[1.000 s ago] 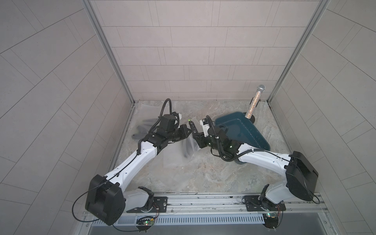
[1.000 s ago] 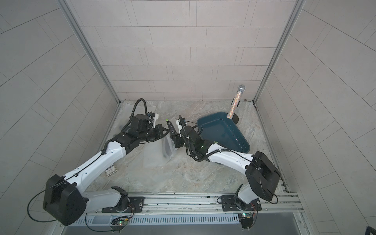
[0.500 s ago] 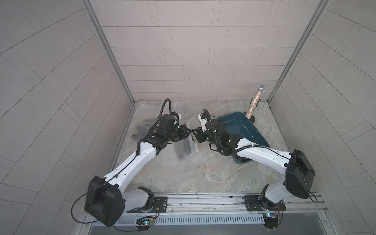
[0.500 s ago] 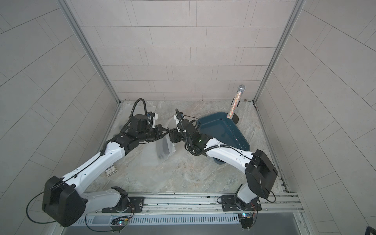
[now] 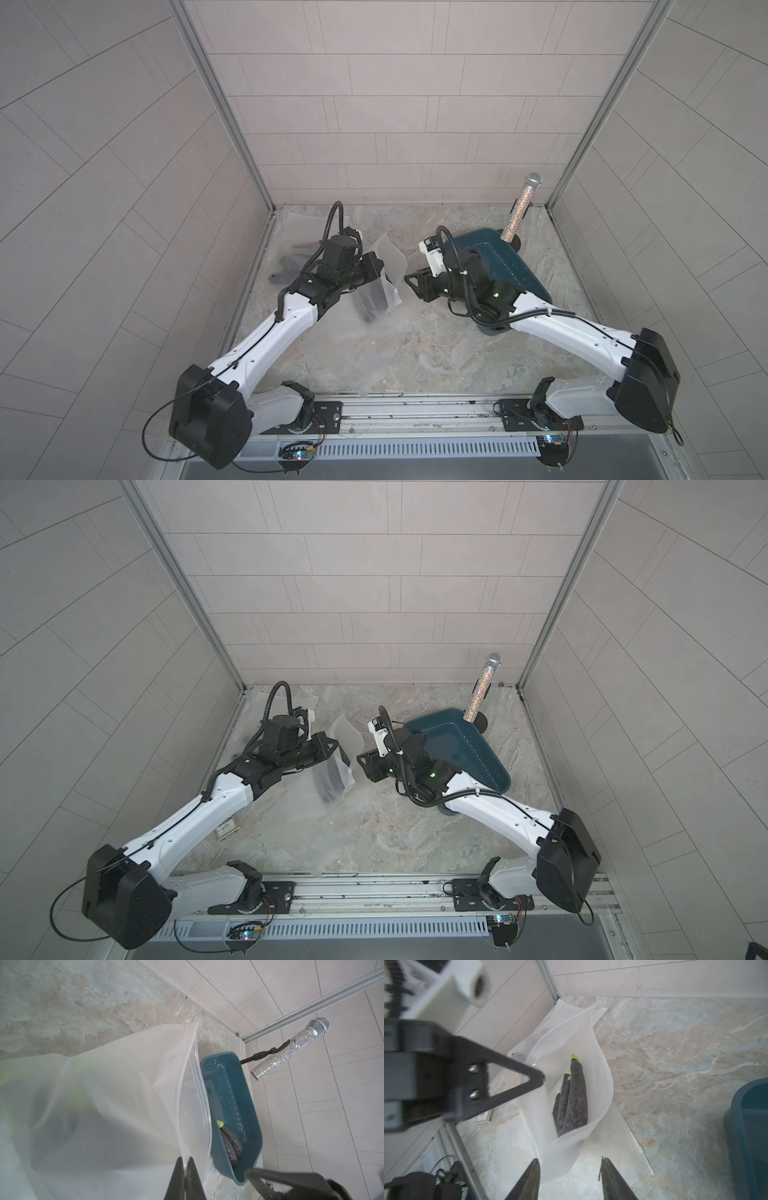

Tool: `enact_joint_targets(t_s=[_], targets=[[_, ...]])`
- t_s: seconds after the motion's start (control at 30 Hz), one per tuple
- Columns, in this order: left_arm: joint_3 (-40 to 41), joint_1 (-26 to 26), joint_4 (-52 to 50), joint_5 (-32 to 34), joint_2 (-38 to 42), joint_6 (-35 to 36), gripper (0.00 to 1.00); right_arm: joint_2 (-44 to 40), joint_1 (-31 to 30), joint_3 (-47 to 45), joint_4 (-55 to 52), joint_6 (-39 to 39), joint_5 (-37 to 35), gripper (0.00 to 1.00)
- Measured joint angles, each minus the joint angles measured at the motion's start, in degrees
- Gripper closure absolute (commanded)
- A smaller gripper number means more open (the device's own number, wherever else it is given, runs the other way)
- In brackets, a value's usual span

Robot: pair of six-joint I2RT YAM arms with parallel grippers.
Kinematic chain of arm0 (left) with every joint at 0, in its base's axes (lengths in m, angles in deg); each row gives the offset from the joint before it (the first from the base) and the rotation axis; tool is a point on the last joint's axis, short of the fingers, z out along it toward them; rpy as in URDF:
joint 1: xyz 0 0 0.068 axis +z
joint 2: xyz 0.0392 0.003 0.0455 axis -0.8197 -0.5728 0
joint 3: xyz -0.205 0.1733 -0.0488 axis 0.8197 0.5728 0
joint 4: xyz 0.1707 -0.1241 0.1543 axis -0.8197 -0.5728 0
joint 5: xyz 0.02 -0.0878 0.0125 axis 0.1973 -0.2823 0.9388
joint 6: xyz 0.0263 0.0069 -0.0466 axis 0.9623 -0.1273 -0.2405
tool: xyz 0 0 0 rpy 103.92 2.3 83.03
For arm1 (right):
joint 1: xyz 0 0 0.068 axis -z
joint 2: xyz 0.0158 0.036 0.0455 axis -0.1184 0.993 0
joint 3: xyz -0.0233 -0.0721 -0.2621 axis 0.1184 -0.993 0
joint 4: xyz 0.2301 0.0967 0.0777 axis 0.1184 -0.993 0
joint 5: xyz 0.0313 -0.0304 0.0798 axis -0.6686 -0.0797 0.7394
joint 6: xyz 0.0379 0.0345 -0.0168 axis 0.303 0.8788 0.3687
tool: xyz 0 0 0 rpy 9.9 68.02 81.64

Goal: Place the eggplant in a zip-top bag and seal the zipper
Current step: Place the eggplant in the zipper food storage bag, then zip the zipper on the zipper food storage bag.

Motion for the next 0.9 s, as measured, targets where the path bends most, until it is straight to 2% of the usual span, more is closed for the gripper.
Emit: enact_joint_targets(t_s=[0.1, 0.3, 0.6, 0.67, 0.8, 0.9], targets=[[0.00, 0.00, 1.01, 1.05, -0.04, -0.81, 1.00, -2.19, 0.00, -3.19, 0.96, -0.24, 3.56, 0.52], [0.00, 0.04, 2.12, 1.75, -0.13, -1.51, 1.00, 0.28, -0.13, -9.53, 5.62, 1.40, 8.02, 0.53], [0.24, 0.04, 2.16, 2.10, -0.13, -1.92, 1.00, 4.20, -1.99, -10.27, 15.45, 3.69, 9.14, 0.55], [0.33, 0.04, 2.14, 2.08, -0.13, -1.95, 1.00, 4.26, -2.19, -10.60, 17.40, 3.93, 8.52, 0.60], [0.33, 0.04, 2.14, 2.14, -0.09, -1.97, 1.00, 4.85, -2.40, -10.23, 19.39, 3.82, 6.93, 0.78], [0.33, 0.04, 2.08, 2.27, 0.13, -1.97, 1.00, 5.64, -2.38, -9.70, 19.52, 3.96, 6.49, 0.79]])
